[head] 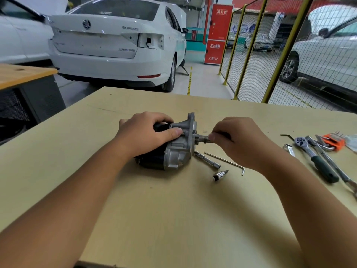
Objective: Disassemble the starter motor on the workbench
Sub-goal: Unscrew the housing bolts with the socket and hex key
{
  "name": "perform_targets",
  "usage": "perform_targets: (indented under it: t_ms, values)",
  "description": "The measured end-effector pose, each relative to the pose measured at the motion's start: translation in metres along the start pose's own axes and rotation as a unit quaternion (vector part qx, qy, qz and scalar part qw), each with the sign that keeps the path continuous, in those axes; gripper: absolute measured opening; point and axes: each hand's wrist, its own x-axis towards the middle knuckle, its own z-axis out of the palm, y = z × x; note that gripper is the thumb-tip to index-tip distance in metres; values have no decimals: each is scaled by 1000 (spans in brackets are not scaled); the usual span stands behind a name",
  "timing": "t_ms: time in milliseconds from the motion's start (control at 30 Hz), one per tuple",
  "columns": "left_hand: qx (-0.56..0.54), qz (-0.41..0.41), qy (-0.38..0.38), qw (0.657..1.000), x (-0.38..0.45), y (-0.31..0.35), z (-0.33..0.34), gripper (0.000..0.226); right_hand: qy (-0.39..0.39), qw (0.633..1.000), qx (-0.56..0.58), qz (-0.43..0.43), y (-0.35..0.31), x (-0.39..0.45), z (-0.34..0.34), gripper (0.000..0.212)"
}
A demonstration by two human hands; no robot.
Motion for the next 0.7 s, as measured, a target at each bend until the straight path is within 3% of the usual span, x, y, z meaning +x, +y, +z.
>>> perform_targets:
  t_ms: [267,433,533,700]
  values:
    - [0,1,-6,1000,-2,1,0,72,44,999,-16,2,-2,-1,3,8]
    - [-4,-5,-5,1000,-1,1,0,71,-10,998,54,10,0,-4,0,13]
    - [-15,-7,-4,1000,0,0,0,73,-40,999,31,20,3,-2,-1,20]
    - [-12,0,-10,1000,0,-1,0,80,-12,1000,-15,5,0,-3,-1,13]
